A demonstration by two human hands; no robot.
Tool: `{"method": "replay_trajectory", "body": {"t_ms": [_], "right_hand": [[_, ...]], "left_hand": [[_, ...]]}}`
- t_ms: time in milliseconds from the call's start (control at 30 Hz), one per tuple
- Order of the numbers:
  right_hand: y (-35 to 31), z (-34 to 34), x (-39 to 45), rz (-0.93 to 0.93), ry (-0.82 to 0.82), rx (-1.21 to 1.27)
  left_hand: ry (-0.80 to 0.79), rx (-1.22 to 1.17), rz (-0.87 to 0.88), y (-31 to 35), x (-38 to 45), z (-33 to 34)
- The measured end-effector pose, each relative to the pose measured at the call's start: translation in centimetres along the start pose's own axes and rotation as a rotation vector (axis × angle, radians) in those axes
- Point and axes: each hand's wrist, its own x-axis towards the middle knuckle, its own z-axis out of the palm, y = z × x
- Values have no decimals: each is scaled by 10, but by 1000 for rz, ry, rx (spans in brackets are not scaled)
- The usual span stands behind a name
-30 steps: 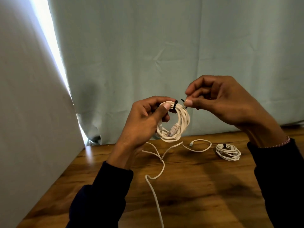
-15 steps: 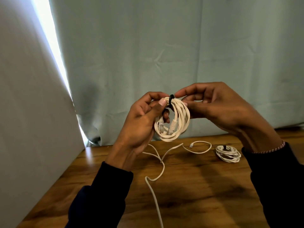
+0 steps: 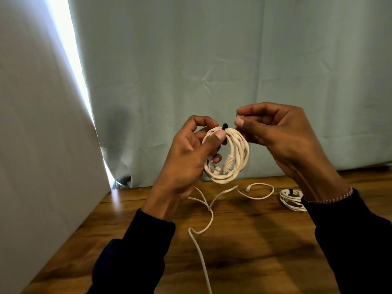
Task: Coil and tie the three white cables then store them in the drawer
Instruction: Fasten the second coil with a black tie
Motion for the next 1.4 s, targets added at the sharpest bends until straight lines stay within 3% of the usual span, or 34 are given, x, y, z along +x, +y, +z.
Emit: {"method": "replay_trajectory", "body": {"t_ms": [267,400,467,633,700,833,1100,1267,1400], "right_hand": [[8,15,-3,-308,176,-254],[7,11,-4,-635,36,-487],[4,8,-3,-713,-24,-534],[-5,0,-3,-568,-84,-530],[-5,-1,-2,-434,-32,-505],[4,3,0,-218,-104,-421],[6,4,0,-439,-147,-433],[9,11,-4,-531,9,-292],[6,14,-7,-518,75,-254]], "left_hand": [[11,328,115,-3,-2,3],[59,469,153,-6,-1,0],[84,576,182,-8,1,-3],[146,611,194,-8,2,-8],[140,580,205,-5,1,-7],[100,501,208,-1,0,-7],[28,404,173,-2,0,-8],[-8,57,54,1,1,-7],[-30,33,43,3,0,-7]]}}
